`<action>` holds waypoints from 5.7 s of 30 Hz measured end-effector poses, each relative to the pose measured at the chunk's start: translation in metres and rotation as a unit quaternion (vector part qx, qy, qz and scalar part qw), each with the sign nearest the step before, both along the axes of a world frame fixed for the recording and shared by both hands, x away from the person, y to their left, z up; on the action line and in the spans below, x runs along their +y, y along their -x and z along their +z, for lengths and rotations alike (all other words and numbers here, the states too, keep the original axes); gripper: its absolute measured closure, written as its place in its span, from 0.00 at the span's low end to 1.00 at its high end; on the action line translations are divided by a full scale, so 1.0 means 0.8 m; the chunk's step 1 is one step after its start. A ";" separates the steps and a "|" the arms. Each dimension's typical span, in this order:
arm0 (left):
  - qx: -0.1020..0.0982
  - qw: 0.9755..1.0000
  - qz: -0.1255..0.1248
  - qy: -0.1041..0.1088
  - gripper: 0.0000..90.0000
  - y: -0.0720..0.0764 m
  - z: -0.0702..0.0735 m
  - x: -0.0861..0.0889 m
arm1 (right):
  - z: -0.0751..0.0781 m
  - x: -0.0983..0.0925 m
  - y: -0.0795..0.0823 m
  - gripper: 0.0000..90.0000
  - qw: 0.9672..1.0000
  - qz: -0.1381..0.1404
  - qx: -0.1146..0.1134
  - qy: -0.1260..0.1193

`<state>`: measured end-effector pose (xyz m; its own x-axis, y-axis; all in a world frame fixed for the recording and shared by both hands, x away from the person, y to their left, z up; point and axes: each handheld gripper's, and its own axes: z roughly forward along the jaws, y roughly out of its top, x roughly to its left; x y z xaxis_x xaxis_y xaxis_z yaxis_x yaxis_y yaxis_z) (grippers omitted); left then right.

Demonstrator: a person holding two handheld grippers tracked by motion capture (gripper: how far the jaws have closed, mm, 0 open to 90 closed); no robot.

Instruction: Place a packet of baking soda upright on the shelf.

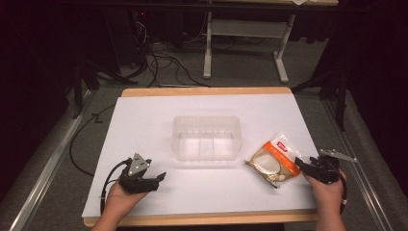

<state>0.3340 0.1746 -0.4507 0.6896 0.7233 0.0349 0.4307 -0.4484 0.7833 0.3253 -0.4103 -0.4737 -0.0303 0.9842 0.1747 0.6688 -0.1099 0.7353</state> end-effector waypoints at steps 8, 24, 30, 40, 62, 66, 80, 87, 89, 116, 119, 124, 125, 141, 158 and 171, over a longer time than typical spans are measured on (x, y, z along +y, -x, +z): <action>0.000 1.000 -0.003 -0.003 0.31 0.001 0.000 -0.002 | 0.000 -0.005 0.002 0.58 1.000 -0.005 -0.001 -0.026; 0.000 1.000 -0.006 -0.011 0.31 0.002 -0.001 -0.004 | 0.026 0.008 0.011 1.00 0.998 0.032 -0.050 -0.016; 0.001 1.000 -0.008 -0.008 0.31 0.002 0.000 -0.004 | 0.041 0.020 0.016 1.00 0.995 0.056 -0.078 -0.012; 0.002 1.000 -0.012 -0.011 0.32 0.001 -0.001 -0.005 | 0.072 0.051 0.031 1.00 0.986 0.084 -0.146 -0.015; 0.003 1.000 -0.014 -0.013 0.32 0.002 -0.001 -0.006 | 0.154 0.109 0.066 1.00 0.951 0.120 -0.285 -0.007; 0.002 1.000 -0.015 -0.014 0.32 0.002 -0.001 -0.007 | 0.161 0.119 0.069 1.00 0.946 0.123 -0.301 -0.001; -0.001 1.000 -0.014 -0.013 0.32 0.002 0.000 -0.005 | 0.154 0.129 0.075 1.00 0.943 0.139 -0.304 0.002; -0.001 1.000 -0.015 -0.012 0.32 0.003 0.001 -0.005 | 0.137 0.130 0.082 1.00 0.947 0.148 -0.284 -0.002; -0.002 1.000 -0.014 -0.013 0.32 0.003 0.001 -0.005 | 0.134 0.135 0.084 1.00 0.947 0.156 -0.279 0.003; -0.007 0.999 -0.033 -0.012 0.32 -0.003 0.002 -0.021 | 0.113 0.061 0.093 1.00 0.965 0.043 -0.257 -0.008; -0.008 0.999 -0.040 -0.014 0.32 -0.004 0.002 -0.024 | 0.110 0.060 0.095 0.99 0.966 0.048 -0.254 -0.005; -0.010 0.999 -0.042 -0.009 0.32 -0.006 0.003 -0.026 | 0.108 0.064 0.097 1.00 0.968 0.055 -0.246 0.001; -0.011 0.999 -0.042 -0.008 0.32 -0.006 0.003 -0.026 | 0.109 0.065 0.098 1.00 0.967 0.056 -0.247 0.004; -0.016 0.999 -0.039 -0.002 0.33 -0.005 0.006 -0.023 | 0.175 0.118 0.053 1.00 0.953 0.103 -0.285 0.005; -0.016 0.999 -0.040 0.000 0.33 -0.006 0.006 -0.022 | 0.154 0.125 0.016 1.00 0.954 0.083 -0.288 -0.010; -0.018 0.999 -0.046 -0.007 0.33 -0.003 0.006 -0.027 | 0.122 0.128 0.086 1.00 0.958 0.084 -0.274 0.016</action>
<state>0.3360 0.1531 -0.4459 0.7509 0.6567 0.0703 0.3595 -0.4956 0.7907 0.2567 -0.3081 -0.3761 -0.2675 0.9619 0.0568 0.1879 -0.0057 0.9822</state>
